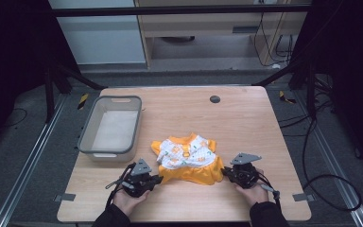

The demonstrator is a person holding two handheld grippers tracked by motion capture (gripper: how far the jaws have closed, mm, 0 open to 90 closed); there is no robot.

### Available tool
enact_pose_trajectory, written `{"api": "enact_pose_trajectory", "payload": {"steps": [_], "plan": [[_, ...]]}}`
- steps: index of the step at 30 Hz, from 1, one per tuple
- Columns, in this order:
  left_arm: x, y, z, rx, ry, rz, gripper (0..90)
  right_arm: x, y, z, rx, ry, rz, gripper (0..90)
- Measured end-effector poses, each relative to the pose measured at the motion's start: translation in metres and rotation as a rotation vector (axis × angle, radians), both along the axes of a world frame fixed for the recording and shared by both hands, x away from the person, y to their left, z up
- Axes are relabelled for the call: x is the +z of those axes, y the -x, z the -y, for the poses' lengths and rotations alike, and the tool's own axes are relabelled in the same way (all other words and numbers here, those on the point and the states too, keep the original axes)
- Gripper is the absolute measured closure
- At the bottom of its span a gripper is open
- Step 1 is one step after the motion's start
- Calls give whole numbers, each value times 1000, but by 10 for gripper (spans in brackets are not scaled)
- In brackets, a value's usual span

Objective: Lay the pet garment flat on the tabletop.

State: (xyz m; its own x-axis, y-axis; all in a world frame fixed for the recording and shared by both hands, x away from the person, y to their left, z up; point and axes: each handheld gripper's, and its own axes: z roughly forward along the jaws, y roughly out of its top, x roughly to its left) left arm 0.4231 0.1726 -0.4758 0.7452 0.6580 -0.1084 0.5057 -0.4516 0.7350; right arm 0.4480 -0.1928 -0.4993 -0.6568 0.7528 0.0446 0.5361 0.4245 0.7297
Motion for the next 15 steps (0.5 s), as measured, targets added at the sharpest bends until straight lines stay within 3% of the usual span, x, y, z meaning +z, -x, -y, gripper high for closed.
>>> {"api": "enact_pose_trajectory", "payload": {"steps": [4,9,11,15], "plan": [[10,5,-4,-6,43,-3,871,11,6,1,20,-38,9,874],[27,20,-18,-13,127,-6,872,33,28,12,48,-125,42,872],[32,27,-23,-19,156,-25,871,42,40,18,61,-162,42,872],[27,40,-26,-23,122,-58,870,45,59,26,81,-171,22,868]]}}
